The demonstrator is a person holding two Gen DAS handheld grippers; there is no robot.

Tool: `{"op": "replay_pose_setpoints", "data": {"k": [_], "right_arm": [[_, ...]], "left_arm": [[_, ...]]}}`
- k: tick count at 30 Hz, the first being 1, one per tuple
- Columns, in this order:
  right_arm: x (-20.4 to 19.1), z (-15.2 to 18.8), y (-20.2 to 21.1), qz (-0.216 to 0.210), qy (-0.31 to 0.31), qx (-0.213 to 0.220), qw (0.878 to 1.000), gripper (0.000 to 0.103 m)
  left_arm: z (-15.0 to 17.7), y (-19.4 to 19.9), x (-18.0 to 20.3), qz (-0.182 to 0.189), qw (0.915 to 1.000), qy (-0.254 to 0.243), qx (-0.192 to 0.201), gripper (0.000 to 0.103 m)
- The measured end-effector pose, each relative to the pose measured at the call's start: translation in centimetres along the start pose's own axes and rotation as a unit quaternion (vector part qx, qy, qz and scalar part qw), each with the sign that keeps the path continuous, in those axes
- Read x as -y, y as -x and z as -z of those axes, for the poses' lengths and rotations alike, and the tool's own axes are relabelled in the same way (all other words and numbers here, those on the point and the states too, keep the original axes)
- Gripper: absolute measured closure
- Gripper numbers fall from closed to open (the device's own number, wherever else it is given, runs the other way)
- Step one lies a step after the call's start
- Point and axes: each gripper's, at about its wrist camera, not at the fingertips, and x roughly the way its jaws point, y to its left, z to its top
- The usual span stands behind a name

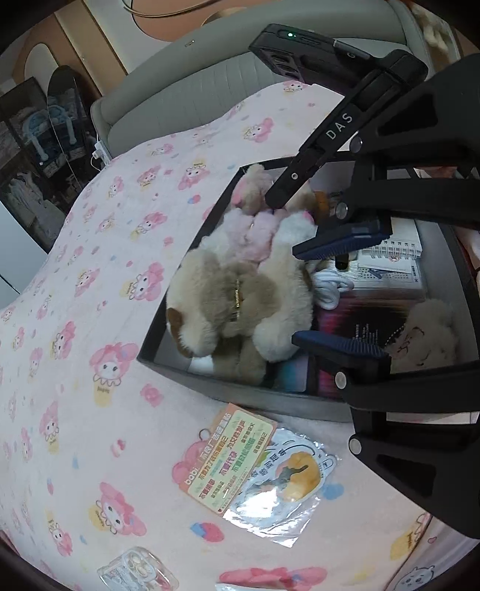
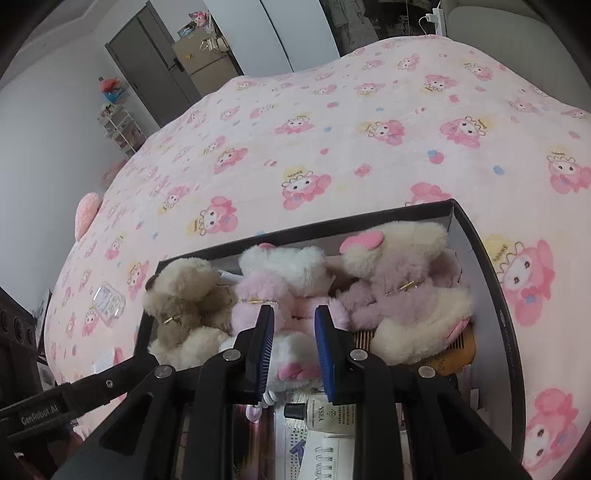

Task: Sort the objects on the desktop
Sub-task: 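Lower the brown plush into the box beside the other plushes, then open both grippers and withdraw them from the brown plush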

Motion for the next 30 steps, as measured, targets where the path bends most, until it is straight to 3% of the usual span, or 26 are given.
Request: {"op": "replay_pose_setpoints", "data": {"k": [4,10,13,17,22,30], "right_arm": [[0.1,0.4,-0.6,0.002,0.001,-0.018,1.000,0.083],[-0.6,0.9,0.5,-0.006,0.015,-0.001,1.000,0.082],[-1.0,1.1,1.7,-0.019,0.030,0.009,0.999,0.082],[-1.6,1.8,0.6,-0.065,0.052,-0.042,0.996,0.083],[-1.1,2.2,-2.0,-0.069,0.032,-0.079,0.994,0.083],[-0.3,1.5,-1.1,-0.038,0.017,-0.029,0.999,0.084]], "left_arm": [[-0.1,-1.5,0.8,-0.054,0.9982,-0.028,-0.002,0.068],[-2.5,-1.4,0.7,-0.058,0.9981,-0.015,0.010,0.068],[-1.6,0.0,1.2,-0.023,0.9995,-0.022,0.008,0.068],[-0.3,0.1,2.0,-0.015,0.9989,-0.043,-0.013,0.068],[-0.6,-2.3,2.0,-0.061,0.9966,-0.050,-0.024,0.071],[-2.0,-3.3,2.0,-0.044,0.9978,-0.038,-0.033,0.069]]}}
